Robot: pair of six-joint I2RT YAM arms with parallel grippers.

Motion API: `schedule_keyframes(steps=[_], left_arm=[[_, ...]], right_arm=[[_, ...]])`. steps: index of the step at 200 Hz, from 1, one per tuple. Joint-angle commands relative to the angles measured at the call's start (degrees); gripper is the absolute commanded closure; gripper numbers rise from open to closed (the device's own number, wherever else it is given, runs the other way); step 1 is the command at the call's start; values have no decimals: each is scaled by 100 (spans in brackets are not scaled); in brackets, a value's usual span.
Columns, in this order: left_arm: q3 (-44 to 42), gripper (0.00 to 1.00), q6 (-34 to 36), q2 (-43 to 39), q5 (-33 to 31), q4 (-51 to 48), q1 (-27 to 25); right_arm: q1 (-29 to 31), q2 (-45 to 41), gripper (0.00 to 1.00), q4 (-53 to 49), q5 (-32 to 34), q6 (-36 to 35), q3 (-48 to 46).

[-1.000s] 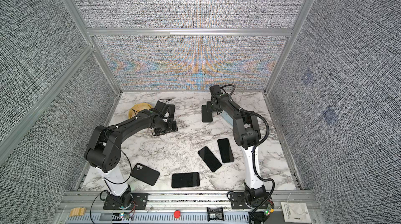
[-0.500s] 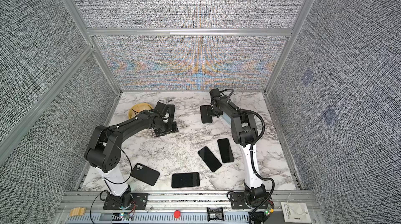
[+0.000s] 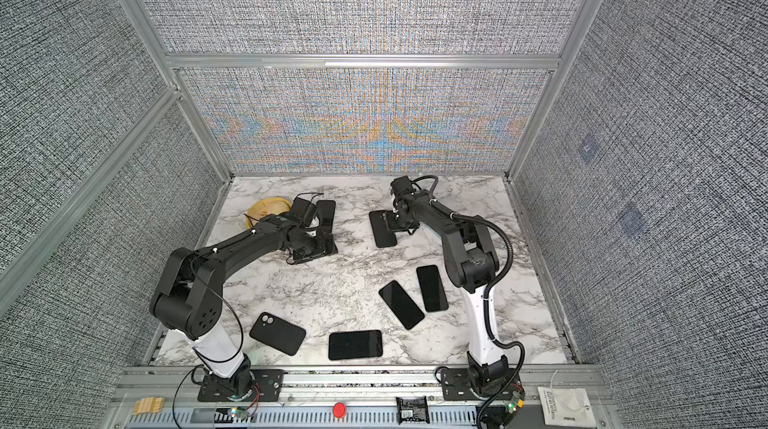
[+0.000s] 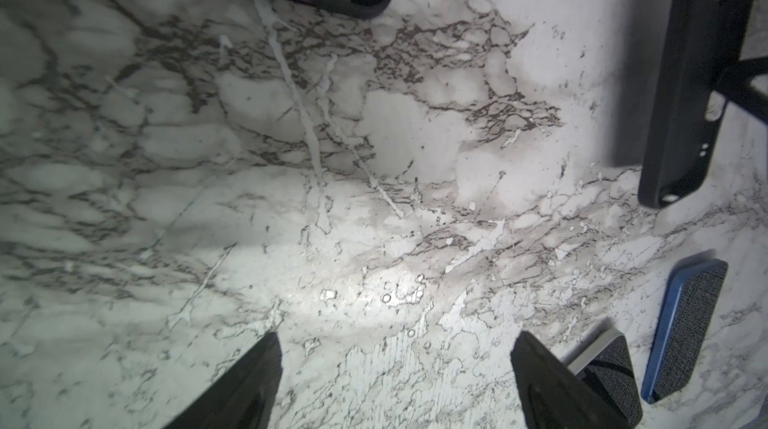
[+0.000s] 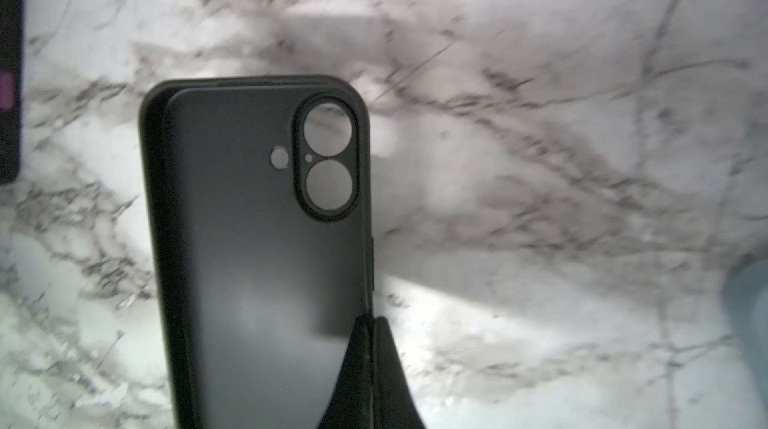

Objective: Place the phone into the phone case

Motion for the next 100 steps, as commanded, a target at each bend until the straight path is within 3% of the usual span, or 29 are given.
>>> schedule_keyframes(steps=[1,100], left_arm=[[-120,12,-48,-151,-80,32,58],[-426,12,-142,-553,-253,-74,101]], right_arm=[[361,-108,99,73,-161,28,-225],[1376,-309,98,242,-251,270,-792]])
